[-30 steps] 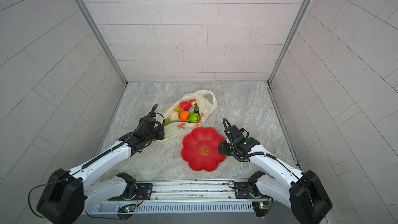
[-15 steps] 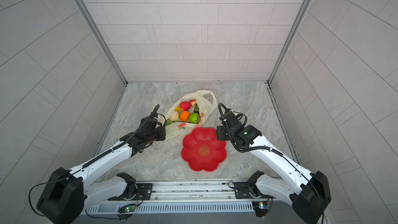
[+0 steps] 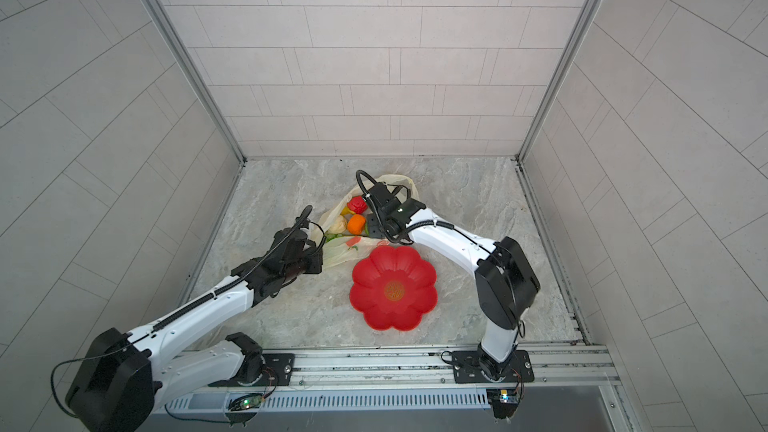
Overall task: Take fruits out of the plastic bag
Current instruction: Pick up the fruit from the plastic bag.
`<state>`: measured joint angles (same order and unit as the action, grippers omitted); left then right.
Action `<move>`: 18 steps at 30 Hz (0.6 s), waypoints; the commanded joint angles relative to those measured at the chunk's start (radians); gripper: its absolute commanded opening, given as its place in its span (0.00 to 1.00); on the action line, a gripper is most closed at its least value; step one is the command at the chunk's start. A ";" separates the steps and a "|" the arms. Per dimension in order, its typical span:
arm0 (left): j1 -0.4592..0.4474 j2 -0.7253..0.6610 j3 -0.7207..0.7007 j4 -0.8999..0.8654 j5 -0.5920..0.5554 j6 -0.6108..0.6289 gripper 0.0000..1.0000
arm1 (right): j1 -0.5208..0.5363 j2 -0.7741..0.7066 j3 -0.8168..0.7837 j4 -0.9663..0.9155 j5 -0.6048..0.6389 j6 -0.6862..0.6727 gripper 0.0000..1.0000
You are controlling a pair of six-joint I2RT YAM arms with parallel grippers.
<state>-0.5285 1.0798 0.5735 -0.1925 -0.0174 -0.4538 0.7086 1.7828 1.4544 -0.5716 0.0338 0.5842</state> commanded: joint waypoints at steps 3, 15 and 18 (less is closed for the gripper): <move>-0.002 -0.018 -0.006 -0.014 -0.029 0.000 0.00 | 0.013 0.102 0.123 -0.065 0.057 0.055 0.47; 0.000 -0.035 -0.003 -0.024 -0.038 0.006 0.00 | 0.032 0.254 0.219 -0.076 0.177 0.191 0.62; 0.001 -0.033 -0.002 -0.024 -0.037 0.007 0.00 | 0.030 0.292 0.251 -0.083 0.185 0.197 0.61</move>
<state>-0.5285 1.0611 0.5735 -0.2001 -0.0433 -0.4534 0.7349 2.0491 1.6718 -0.6163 0.1669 0.7444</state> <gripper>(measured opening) 0.050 0.614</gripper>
